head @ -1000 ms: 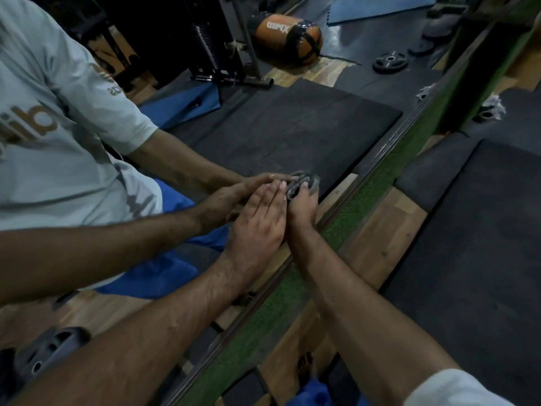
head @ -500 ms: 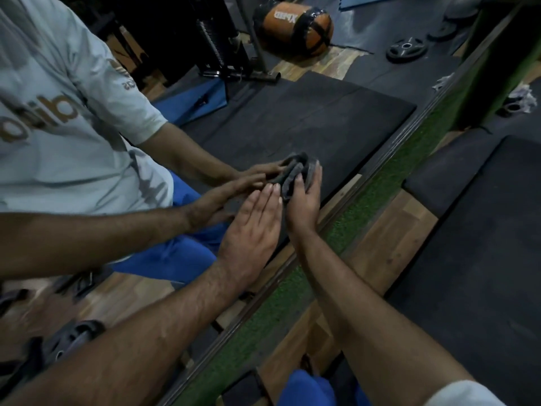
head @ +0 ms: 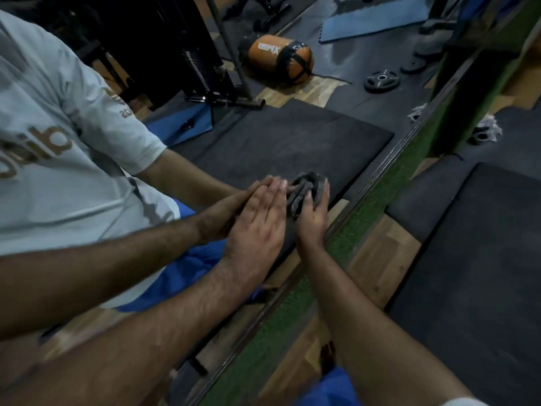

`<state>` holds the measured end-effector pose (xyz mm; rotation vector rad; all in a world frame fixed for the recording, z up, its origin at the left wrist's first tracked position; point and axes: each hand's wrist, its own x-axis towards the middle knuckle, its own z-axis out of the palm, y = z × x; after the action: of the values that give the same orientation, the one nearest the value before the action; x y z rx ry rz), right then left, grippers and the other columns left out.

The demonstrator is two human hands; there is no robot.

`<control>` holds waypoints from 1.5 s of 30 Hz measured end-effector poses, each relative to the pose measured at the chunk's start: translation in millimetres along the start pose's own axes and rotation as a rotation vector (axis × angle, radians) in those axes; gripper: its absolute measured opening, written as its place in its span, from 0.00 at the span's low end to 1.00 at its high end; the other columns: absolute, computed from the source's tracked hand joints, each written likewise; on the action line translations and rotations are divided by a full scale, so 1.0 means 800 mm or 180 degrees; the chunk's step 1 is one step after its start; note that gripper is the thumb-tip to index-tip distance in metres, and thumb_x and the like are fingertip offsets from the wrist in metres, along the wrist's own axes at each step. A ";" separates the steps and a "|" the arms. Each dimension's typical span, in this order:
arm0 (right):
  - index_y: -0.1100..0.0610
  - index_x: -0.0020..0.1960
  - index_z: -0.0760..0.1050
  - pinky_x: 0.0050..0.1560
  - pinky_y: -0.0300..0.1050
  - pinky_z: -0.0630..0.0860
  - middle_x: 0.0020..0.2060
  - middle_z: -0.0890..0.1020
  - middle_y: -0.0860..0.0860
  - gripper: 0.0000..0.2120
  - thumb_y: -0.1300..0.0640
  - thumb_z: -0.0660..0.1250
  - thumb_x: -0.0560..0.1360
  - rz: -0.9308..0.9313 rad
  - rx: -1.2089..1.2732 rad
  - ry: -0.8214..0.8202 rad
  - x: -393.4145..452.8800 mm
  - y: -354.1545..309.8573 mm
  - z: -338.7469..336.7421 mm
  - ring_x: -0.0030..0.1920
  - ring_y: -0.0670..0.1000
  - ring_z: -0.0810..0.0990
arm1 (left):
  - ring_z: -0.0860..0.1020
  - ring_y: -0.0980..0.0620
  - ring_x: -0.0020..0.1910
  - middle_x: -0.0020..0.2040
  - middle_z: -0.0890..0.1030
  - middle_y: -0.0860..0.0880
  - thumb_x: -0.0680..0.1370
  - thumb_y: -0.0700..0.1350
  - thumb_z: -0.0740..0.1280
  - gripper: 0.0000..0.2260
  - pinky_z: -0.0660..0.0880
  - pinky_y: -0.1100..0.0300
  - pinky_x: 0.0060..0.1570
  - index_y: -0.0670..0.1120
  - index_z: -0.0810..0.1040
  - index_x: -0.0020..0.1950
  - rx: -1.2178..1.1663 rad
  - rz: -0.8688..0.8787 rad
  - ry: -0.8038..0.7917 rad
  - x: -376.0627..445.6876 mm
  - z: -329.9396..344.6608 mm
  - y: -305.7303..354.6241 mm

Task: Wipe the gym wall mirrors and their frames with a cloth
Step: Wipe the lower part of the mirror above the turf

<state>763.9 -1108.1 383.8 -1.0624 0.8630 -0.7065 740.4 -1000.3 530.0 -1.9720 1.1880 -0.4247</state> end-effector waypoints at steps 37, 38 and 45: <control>0.51 0.82 0.61 0.83 0.51 0.54 0.83 0.60 0.52 0.30 0.47 0.62 0.83 -0.0083 0.0133 -0.0194 0.272 -0.144 -0.073 0.83 0.52 0.55 | 0.43 0.36 0.81 0.81 0.46 0.33 0.85 0.45 0.50 0.27 0.34 0.42 0.76 0.33 0.49 0.80 -0.0511 0.0153 -0.0030 0.270 -0.083 0.067; 0.52 0.83 0.59 0.82 0.46 0.53 0.83 0.57 0.52 0.27 0.53 0.60 0.85 -0.0488 -0.0002 -0.0276 0.276 -0.149 -0.078 0.84 0.51 0.51 | 0.44 0.36 0.81 0.81 0.46 0.33 0.84 0.45 0.50 0.27 0.34 0.42 0.76 0.33 0.50 0.80 -0.0510 0.0166 -0.0016 0.278 -0.087 0.067; 0.52 0.68 0.70 0.49 0.47 0.82 0.54 0.81 0.54 0.12 0.51 0.58 0.87 0.1140 0.0528 -0.0523 0.311 -0.065 -0.116 0.48 0.48 0.84 | 0.46 0.35 0.81 0.81 0.48 0.32 0.83 0.44 0.44 0.27 0.37 0.41 0.76 0.32 0.49 0.80 -0.0366 0.0097 0.0011 0.326 -0.099 0.077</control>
<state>801.2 -1373.5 347.8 -0.7788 0.8101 -0.3767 786.4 -1275.0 506.6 -2.0485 1.2679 -0.3513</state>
